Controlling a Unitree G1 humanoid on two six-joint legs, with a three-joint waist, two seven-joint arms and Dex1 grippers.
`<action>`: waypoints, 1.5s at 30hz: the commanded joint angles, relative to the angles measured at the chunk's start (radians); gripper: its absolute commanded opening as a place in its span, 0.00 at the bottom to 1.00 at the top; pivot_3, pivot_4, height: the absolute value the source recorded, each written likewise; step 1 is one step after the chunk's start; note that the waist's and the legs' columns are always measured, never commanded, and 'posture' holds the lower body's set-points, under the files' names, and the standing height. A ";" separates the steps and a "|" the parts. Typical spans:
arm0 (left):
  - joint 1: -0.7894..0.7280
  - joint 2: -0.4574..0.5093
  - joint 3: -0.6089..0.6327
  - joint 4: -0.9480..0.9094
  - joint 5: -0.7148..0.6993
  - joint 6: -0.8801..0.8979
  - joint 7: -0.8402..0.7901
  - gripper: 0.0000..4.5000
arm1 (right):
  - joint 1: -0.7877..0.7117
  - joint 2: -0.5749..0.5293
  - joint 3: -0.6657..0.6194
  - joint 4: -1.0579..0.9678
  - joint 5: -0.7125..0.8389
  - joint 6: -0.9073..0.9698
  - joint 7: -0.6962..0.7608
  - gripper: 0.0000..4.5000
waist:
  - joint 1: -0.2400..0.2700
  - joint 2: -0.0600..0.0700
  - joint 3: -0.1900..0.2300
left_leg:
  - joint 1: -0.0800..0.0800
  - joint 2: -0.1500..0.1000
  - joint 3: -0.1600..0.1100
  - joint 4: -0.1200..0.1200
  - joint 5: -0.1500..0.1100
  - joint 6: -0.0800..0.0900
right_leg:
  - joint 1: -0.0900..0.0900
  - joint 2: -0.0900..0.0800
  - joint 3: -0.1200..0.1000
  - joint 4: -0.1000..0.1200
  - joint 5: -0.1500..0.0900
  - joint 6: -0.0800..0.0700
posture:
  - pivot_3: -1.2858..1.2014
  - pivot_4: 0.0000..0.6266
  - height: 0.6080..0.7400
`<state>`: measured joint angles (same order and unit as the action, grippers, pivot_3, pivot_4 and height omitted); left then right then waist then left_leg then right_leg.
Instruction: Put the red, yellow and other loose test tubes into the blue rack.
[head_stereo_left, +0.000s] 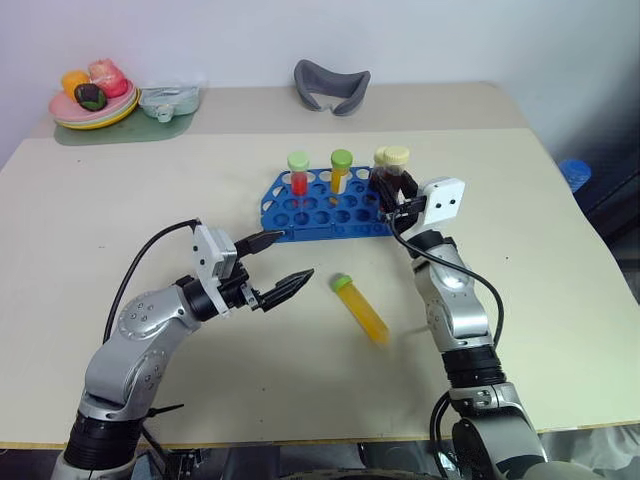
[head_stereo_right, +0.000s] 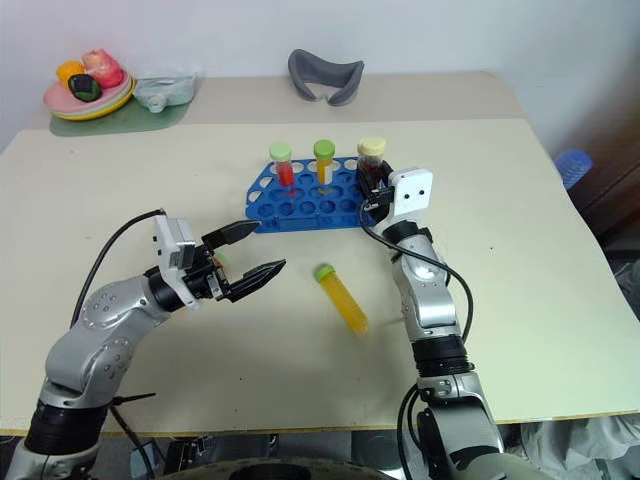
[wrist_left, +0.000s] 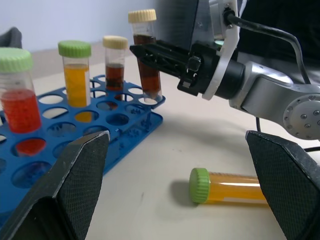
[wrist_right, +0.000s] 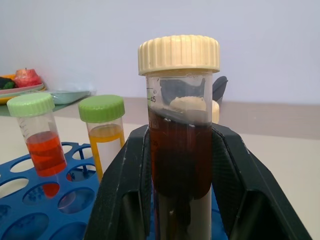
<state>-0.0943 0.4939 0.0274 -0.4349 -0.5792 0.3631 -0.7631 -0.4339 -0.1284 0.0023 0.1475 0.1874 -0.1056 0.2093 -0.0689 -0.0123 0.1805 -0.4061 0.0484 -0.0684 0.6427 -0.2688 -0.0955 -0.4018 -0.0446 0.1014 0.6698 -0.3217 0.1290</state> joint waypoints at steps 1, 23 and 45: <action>-0.017 0.010 0.019 -0.036 -0.017 -0.001 -0.002 1.00 | -0.015 0.015 -0.010 0.024 -0.014 -0.032 0.002 0.31 | -0.002 0.000 0.000 | 0.001 0.000 0.000 0.000 0.000 0.000 | 0.000 0.000 0.000 0.000 0.000 0.000 | 0.52 0.24 1.00; -0.001 0.010 0.023 -0.050 -0.029 0.022 0.016 1.00 | -0.048 0.051 -0.013 0.201 -0.064 -0.195 0.008 0.31 | -0.003 0.000 0.000 | 0.010 0.000 0.000 0.000 0.000 0.000 | 0.009 0.000 0.000 0.000 0.000 0.000 | 0.52 0.24 1.00; 0.060 0.064 0.125 -0.001 -0.015 -0.017 0.002 1.00 | 0.092 -0.146 -0.079 -0.265 0.041 0.087 0.103 0.99 | 0.001 0.001 0.001 | 0.010 0.000 0.000 -0.002 0.000 0.000 | 0.010 0.000 0.001 -0.001 0.000 0.000 | 0.52 0.24 1.00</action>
<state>-0.0426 0.5466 0.1099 -0.4345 -0.5975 0.3736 -0.7507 -0.3520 -0.2434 -0.0455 -0.0050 0.1803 -0.0988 0.2829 -0.0680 -0.0111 0.1813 -0.3956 0.0484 -0.0683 0.6402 -0.2690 -0.0953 -0.3919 -0.0447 0.1021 0.6680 -0.3218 0.1289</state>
